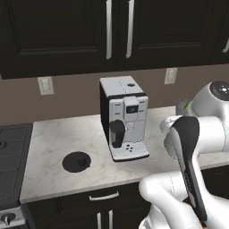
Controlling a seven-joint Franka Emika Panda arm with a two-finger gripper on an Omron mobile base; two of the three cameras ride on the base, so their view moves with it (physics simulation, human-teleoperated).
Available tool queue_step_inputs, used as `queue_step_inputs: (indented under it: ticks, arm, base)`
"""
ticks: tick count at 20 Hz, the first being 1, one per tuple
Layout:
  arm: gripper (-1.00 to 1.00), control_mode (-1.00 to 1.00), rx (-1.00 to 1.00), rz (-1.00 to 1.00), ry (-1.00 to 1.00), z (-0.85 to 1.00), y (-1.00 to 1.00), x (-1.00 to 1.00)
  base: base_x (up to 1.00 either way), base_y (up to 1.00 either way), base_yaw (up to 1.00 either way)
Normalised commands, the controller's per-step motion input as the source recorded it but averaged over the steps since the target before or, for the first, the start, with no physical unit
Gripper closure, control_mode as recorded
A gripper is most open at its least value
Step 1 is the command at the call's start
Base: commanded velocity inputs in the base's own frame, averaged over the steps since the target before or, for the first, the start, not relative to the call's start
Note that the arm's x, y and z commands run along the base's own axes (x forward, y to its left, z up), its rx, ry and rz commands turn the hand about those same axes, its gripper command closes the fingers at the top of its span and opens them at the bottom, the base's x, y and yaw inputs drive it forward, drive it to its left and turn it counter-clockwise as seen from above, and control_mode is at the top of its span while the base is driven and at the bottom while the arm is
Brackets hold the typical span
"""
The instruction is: Grab the limes from the fridge, place them in the blender, close the lid, and turn on the blender to create a marinade.
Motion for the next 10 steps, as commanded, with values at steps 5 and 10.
queue_step_inputs:
  ticks: [5,10]
  arm:
    - [1.00,-1.00,-0.02,-0.07,0.00,0.00,0.34,0.30]
    - [1.00,-1.00,0.00,-0.04,0.00,0.00,0.13,0.20]
  base:
    - [0.00,0.00,0.00]
    - [0.00,0.00,0.00]
